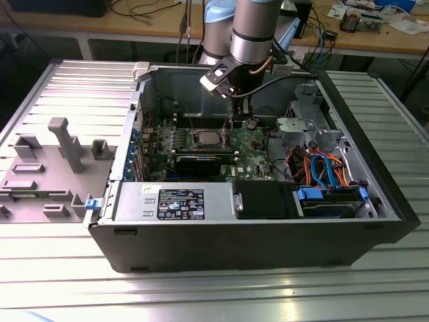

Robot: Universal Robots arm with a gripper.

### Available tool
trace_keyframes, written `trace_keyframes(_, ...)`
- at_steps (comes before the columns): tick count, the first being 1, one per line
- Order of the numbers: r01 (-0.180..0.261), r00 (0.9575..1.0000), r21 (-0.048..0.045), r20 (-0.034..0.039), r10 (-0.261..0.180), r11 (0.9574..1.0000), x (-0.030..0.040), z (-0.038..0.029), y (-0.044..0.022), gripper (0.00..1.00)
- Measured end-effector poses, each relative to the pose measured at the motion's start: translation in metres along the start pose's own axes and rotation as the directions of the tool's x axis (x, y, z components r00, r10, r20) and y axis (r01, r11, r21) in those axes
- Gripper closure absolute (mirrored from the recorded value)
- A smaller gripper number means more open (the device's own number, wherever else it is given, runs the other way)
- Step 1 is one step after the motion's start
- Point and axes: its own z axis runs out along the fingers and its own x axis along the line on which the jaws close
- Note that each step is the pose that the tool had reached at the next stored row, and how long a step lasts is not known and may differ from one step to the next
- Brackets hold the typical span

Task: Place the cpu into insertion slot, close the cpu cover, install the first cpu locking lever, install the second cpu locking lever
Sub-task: 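Close the cpu cover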

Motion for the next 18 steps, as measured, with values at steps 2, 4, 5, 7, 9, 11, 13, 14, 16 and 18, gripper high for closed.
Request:
trace_keyframes(2, 0.000, 1.0000, 0.0000, 0.0000, 0.000, 1.0000, 0.0000, 0.0000, -0.0004, 0.89)
trace_keyframes(4, 0.000, 1.0000, 0.0000, 0.0000, 0.000, 1.0000, 0.0000, 0.0000, -0.0007, 0.89)
trace_keyframes(5, 0.000, 1.0000, 0.0000, 0.0000, 0.000, 1.0000, 0.0000, 0.0000, -0.0009, 0.89)
trace_keyframes(7, 0.000, 1.0000, 0.0000, 0.0000, 0.000, 1.0000, 0.0000, 0.0000, -0.0013, 0.89)
trace_keyframes(9, 0.000, 1.0000, 0.0000, 0.0000, 0.000, 1.0000, 0.0001, 0.0000, -0.0018, 0.89)
trace_keyframes(11, 0.000, 1.0000, 0.0000, 0.0000, 0.000, 1.0000, 0.0001, 0.0000, -0.0021, 0.89)
trace_keyframes(13, 0.000, 1.0000, 0.0000, -0.0001, 0.000, 1.0000, 0.0001, 0.0000, -0.0026, 0.89)
trace_keyframes(14, 0.000, 1.0000, 0.0000, 0.0000, 0.000, 1.0000, 0.0001, 0.0000, -0.0027, 0.89)
trace_keyframes(16, 0.000, 1.0000, 0.0000, 0.0000, 0.000, 1.0000, 0.0001, 0.0000, -0.0031, 0.89)
trace_keyframes(18, 0.000, 1.0000, 0.0000, 0.0000, 0.000, 1.0000, 0.0001, 0.0000, -0.0034, 0.89)
